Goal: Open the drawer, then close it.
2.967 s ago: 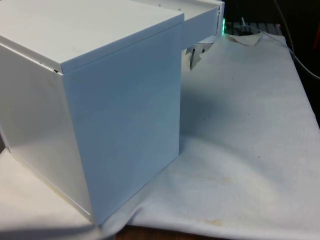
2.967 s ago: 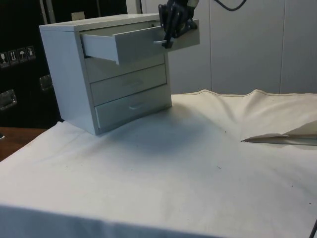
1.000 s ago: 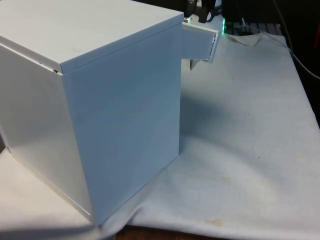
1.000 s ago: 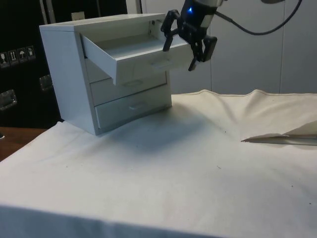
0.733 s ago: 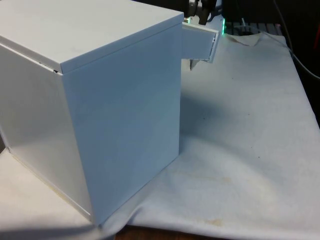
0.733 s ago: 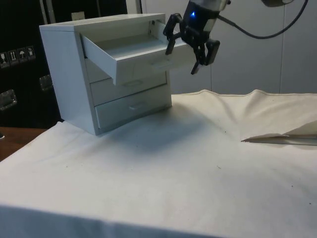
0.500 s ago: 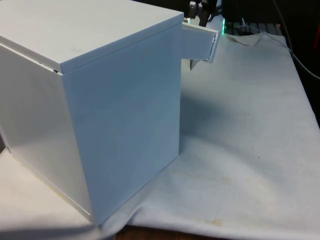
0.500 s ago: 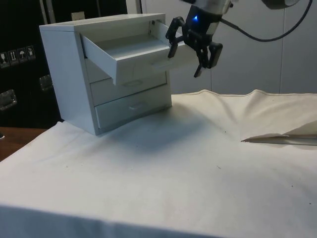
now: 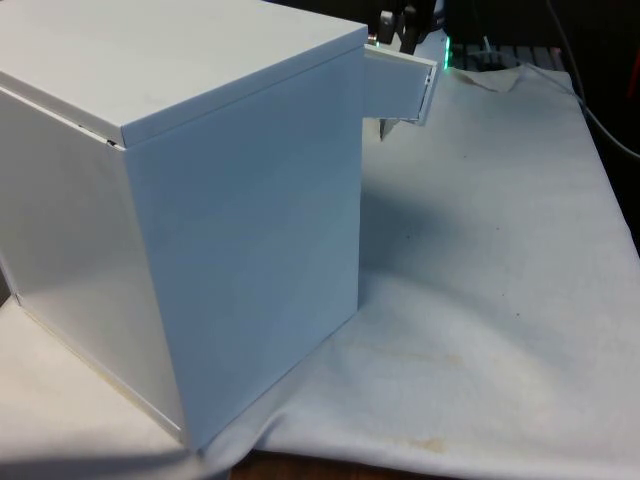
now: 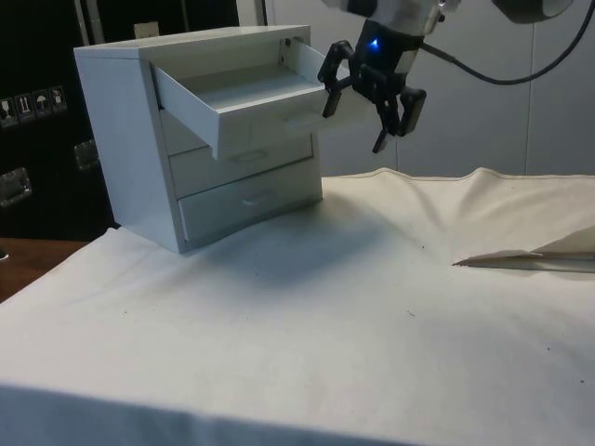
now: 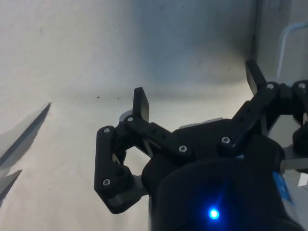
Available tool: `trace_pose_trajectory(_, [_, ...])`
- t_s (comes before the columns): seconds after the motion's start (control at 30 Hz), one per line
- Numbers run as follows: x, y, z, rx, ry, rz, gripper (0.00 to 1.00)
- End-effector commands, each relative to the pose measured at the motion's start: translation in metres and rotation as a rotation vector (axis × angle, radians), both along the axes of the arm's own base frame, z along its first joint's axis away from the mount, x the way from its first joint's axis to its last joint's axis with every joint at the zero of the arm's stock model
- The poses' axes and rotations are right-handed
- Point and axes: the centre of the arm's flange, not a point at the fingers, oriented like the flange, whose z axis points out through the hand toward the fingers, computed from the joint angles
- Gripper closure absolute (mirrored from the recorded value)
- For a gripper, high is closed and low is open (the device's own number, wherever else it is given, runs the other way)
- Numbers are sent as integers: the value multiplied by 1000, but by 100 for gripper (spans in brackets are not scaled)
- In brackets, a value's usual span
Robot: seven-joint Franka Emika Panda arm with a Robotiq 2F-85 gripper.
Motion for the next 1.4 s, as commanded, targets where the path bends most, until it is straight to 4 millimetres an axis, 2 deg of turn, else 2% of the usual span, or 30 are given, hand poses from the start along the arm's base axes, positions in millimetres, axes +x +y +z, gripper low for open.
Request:
trace_pose_trajectory(0.0, [-1, -1, 2, -7, -15, -1, 0])
trace_pose_trajectory(0.83, [-3, 0, -6, 0, 9, -1, 2])
trace_pose_trajectory(0.93, [-3, 0, -6, 0, 9, -1, 20])
trace_pose_trajectory(0.97, [-3, 0, -7, 0, 10, -1, 31])
trace_pose_trajectory(1.1, [-3, 0, -8, 0, 21, -3, 51])
trace_pose_trajectory(1.13, [-3, 0, -7, 0, 11, -2, 51])
trace_pose_trajectory(1.17, [-3, 0, -7, 0, 11, -2, 57])
trace_pose_trajectory(1.2, [-3, 0, -7, 0, 11, -2, 63])
trace_pose_trajectory(1.23, [-3, 0, -7, 0, 11, -2, 73])
trace_pose_trajectory(1.37, [-3, 0, -9, 0, 23, -4, 96])
